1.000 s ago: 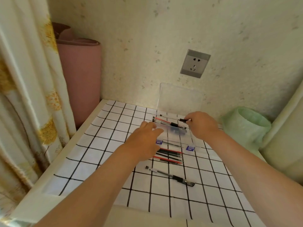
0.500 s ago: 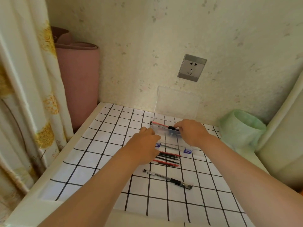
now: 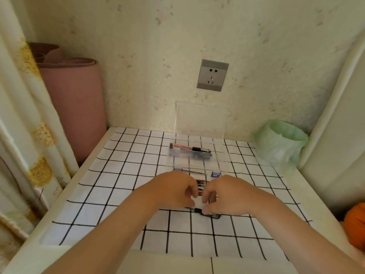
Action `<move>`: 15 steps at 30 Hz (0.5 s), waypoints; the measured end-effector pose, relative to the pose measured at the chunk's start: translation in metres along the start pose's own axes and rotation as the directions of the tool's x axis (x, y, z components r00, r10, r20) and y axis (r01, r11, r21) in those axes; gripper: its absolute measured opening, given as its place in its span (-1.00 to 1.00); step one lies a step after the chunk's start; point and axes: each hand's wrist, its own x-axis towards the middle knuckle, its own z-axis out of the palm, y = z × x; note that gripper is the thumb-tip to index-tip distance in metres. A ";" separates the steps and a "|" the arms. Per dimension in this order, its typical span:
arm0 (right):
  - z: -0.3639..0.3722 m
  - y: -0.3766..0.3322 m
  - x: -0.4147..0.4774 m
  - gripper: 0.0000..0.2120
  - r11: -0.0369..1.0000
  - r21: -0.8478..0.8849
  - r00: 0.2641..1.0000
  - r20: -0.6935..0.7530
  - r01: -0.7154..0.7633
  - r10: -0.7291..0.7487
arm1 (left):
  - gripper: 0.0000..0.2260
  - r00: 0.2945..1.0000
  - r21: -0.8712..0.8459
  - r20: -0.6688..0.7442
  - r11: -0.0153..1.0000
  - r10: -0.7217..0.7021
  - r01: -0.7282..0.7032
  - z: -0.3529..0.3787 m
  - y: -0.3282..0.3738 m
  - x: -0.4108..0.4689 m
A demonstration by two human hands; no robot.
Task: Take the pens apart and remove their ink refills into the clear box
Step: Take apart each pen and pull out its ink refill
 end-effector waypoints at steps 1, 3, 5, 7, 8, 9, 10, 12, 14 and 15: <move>0.002 -0.001 -0.001 -0.69 1.000 -0.003 1.000 0.030 -0.002 0.002 | -0.76 1.000 0.021 0.031 1.000 -0.005 0.004 0.002 0.001 0.000; 0.005 -0.001 0.000 -0.70 1.000 -0.016 0.998 0.060 -0.004 0.005 | -0.72 0.998 0.068 0.063 0.998 -0.011 0.006 0.005 0.002 -0.001; 0.007 -0.001 0.002 -0.73 1.000 -0.016 0.999 0.053 0.002 -0.001 | -0.72 0.997 0.107 0.079 0.994 -0.017 0.009 0.007 0.002 0.000; 0.008 0.001 0.005 -0.77 1.000 -0.008 0.999 0.037 0.013 -0.013 | -0.75 0.996 0.110 0.091 0.994 -0.022 0.012 0.009 0.001 0.001; 0.008 0.001 0.005 -0.79 1.000 0.001 0.999 0.029 0.019 -0.019 | -0.79 0.995 0.096 0.095 0.995 -0.021 0.011 0.009 0.001 0.002; 0.007 0.003 0.006 -0.80 1.000 0.010 1.000 0.016 0.022 -0.023 | -0.83 0.996 0.072 0.090 0.997 -0.015 0.008 0.008 0.000 0.003; 0.007 0.005 0.006 -0.82 1.000 0.016 1.000 -0.005 0.026 -0.026 | -0.87 0.997 0.046 0.073 0.999 -0.011 0.008 0.006 -0.001 0.003; 0.005 0.008 0.007 -0.83 0.999 0.034 0.997 -0.069 0.031 -0.029 | -0.91 1.000 -0.010 0.001 1.000 -0.012 0.012 0.000 -0.004 0.004; 0.002 0.009 0.008 -0.81 0.998 0.040 0.990 -0.131 0.053 -0.048 | -0.92 0.997 -0.057 -0.081 0.998 -0.013 0.008 -0.006 -0.005 0.004; 0.001 0.008 0.009 -0.80 0.997 0.026 0.987 -0.148 0.070 -0.065 | -0.92 0.994 -0.071 -0.105 0.997 -0.012 0.005 -0.008 -0.006 0.004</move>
